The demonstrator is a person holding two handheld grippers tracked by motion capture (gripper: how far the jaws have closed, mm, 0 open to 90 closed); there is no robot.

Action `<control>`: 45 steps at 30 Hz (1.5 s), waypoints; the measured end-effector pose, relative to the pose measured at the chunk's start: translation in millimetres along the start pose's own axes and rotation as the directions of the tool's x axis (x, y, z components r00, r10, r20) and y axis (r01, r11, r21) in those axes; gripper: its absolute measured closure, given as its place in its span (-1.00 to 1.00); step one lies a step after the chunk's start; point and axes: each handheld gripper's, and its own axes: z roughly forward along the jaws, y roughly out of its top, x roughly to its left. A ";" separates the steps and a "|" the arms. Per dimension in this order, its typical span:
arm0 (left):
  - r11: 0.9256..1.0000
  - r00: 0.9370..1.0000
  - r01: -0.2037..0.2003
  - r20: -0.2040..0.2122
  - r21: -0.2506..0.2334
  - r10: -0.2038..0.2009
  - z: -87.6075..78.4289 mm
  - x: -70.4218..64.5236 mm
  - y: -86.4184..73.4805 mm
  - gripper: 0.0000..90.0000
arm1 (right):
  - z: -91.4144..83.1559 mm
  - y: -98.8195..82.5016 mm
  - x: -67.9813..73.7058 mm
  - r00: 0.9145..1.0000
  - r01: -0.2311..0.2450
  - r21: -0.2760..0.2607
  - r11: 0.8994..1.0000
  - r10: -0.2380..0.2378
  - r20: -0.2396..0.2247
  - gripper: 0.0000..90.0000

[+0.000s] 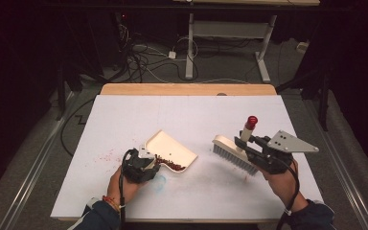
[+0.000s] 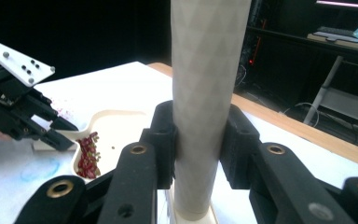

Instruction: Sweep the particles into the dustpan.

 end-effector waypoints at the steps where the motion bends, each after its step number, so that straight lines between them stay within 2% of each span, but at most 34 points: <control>1: 1.000 1.000 -0.003 0.001 0.003 0.003 -0.6 0.4 -0.4 0.41 | -3.5 -1.1 -1.3 1.000 -0.001 0.006 1.000 0.001 -0.001 0.57; 9: 1.000 1.000 0.009 0.010 0.001 -0.009 -0.5 2.3 -3.3 0.41 | -28.1 -9.7 -10.4 1.000 0.017 0.033 0.999 -0.017 -0.010 0.57; 15: 1.000 1.000 0.005 0.014 0.003 -0.005 0.7 4.0 -3.2 0.41 | -39.9 -19.0 -15.2 1.000 0.003 0.056 0.998 -0.003 0.007 0.57; 20: 1.000 1.000 0.001 0.013 -0.001 -0.001 0.3 5.2 -1.0 0.41 | -45.1 -28.5 -16.1 1.000 -0.005 0.089 0.996 0.004 0.012 0.57; 24: 1.000 1.000 0.005 0.014 -0.005 -0.005 0.6 5.5 -0.8 0.41 | -47.8 -34.9 -14.4 1.000 -0.019 0.115 0.993 0.019 -0.004 0.57; 35: 1.000 1.000 0.012 0.012 -0.004 -0.012 1.6 7.8 -0.5 0.41 | -57.9 -40.1 -13.5 0.999 -0.030 0.111 0.993 0.033 -0.026 0.57; 45: 1.000 1.000 0.023 0.006 -0.008 -0.023 1.3 11.3 -1.7 0.41 | -60.1 -35.2 -8.1 0.999 -0.006 0.120 0.993 0.011 -0.039 0.57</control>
